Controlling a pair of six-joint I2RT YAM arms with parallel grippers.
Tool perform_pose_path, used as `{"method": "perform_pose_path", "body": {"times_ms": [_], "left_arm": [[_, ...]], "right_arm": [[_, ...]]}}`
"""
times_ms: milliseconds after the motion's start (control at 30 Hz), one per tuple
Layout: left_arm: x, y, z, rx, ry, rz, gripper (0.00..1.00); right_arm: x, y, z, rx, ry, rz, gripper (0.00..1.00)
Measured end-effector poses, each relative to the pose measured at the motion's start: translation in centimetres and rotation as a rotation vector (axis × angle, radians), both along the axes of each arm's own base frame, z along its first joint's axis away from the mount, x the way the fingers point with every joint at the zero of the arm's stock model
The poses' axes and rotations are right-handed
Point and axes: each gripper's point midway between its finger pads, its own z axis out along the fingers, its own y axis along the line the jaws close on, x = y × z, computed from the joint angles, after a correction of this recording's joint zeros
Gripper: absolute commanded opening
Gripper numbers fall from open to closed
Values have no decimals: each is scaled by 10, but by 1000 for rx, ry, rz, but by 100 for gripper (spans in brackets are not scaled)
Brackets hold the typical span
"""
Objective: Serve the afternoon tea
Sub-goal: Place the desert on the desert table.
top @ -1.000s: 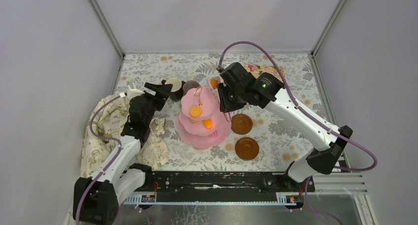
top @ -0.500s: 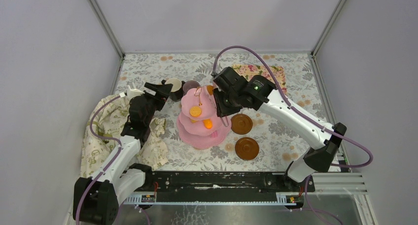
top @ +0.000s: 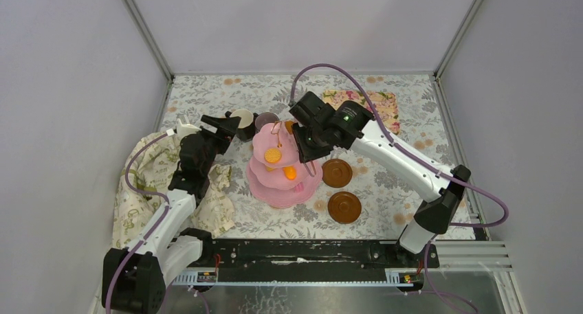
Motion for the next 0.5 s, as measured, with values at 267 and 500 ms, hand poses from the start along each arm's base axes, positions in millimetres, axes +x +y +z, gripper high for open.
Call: {"method": "perform_pose_path", "body": {"times_ms": [267,500], "left_arm": [[1,1,2,-2,-7,4,85],[0,1,2,-1,-7,3,85]], "right_arm": [[0,-1,4,-2,1,-1,18],[0,1,4,-1,3,-1,23]]}}
